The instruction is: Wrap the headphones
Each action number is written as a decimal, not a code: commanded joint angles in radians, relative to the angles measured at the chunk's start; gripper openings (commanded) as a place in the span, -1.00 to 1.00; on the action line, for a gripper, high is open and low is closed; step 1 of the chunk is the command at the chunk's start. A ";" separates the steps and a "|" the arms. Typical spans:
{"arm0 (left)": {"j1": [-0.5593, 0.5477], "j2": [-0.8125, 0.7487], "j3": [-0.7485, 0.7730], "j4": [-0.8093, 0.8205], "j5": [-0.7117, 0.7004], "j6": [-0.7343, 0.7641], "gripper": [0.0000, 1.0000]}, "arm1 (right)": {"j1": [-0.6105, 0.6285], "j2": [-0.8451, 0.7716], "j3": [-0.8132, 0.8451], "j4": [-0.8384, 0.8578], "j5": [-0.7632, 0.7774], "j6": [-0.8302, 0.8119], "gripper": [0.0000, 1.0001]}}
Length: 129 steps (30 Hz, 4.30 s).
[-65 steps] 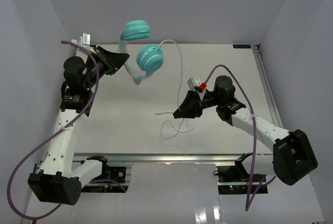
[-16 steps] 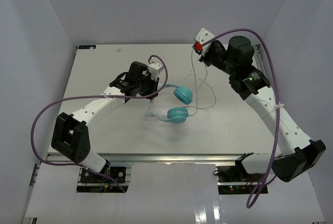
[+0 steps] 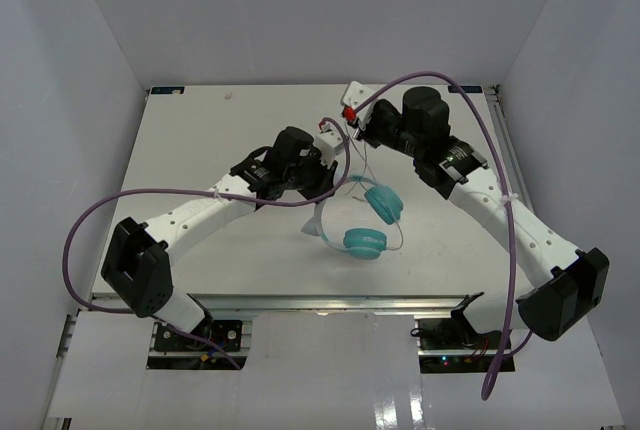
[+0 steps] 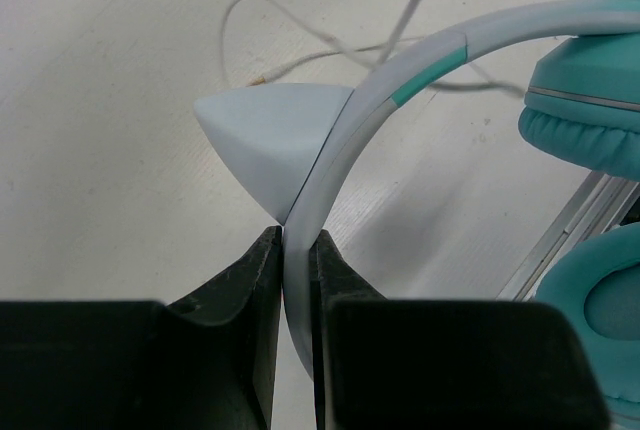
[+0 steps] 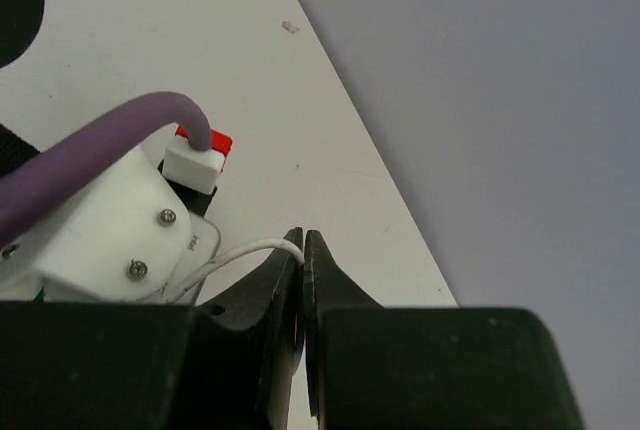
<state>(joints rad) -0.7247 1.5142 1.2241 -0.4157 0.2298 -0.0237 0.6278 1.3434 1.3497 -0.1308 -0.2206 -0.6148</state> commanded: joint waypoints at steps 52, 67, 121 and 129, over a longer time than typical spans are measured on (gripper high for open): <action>-0.170 -0.085 -0.075 0.313 0.056 -0.067 -1.00 | 0.015 0.161 0.076 0.024 -0.060 0.258 -0.85; -0.170 -0.074 -0.072 0.348 -0.115 -0.112 -1.00 | 0.018 0.169 0.096 -0.007 -0.021 0.401 -0.85; -0.168 -0.225 -0.238 0.446 -0.286 -0.172 -1.00 | 0.127 0.208 0.198 -0.082 -0.033 0.353 -0.85; -0.170 -0.189 -0.239 0.498 -0.380 -0.151 -1.00 | 0.141 0.244 0.246 -0.094 0.028 0.418 -0.85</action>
<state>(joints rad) -0.8906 1.3418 0.9489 -0.0271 -0.0846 -0.1697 0.7341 1.5767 1.5372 -0.2380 -0.1944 -0.2625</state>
